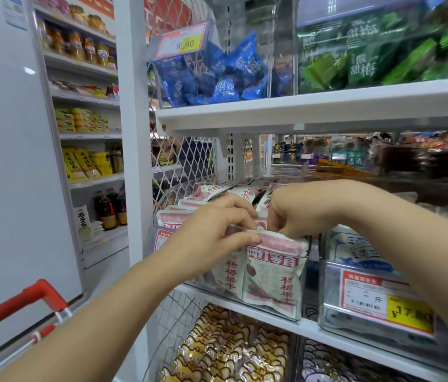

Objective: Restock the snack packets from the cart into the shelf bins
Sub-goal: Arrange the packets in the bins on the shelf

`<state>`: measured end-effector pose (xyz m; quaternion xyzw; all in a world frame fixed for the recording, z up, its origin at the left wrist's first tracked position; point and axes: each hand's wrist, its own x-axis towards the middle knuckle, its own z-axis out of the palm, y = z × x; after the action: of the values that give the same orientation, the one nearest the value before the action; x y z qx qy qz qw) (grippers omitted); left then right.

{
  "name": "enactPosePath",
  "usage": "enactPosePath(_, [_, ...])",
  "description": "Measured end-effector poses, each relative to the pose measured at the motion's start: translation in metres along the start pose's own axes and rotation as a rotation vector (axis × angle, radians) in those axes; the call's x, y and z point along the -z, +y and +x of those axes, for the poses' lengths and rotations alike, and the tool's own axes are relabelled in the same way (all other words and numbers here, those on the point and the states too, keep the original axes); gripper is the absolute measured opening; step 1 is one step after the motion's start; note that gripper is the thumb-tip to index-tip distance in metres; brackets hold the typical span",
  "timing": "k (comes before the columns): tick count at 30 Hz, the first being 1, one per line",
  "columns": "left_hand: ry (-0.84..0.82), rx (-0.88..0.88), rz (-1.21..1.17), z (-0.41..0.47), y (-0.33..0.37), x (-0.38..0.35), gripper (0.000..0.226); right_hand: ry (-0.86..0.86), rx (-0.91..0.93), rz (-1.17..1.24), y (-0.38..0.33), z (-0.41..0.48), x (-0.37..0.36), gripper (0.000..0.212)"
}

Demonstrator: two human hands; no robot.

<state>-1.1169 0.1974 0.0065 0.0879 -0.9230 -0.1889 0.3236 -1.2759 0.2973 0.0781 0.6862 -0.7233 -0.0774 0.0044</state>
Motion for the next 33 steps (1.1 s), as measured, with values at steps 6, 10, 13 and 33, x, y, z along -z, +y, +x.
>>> enactPosePath(6, [-0.033,0.05,0.064,0.008,0.0,0.002,0.014,0.138,-0.023,0.145,0.002,-0.01,-0.002,0.012])
enactPosePath(10, [-0.057,0.097,0.11,0.014,0.002,-0.002,0.014,0.333,-0.104,0.005,-0.01,-0.022,-0.013,0.022])
enactPosePath(13, [-0.005,0.09,0.114,0.004,0.002,-0.001,0.021,0.516,-0.174,-0.111,-0.024,-0.029,-0.026,0.03])
enactPosePath(33, [-0.178,0.914,0.325,-0.333,-0.04,0.032,0.019,-0.044,0.374,0.479,-0.246,0.027,-0.253,0.026])
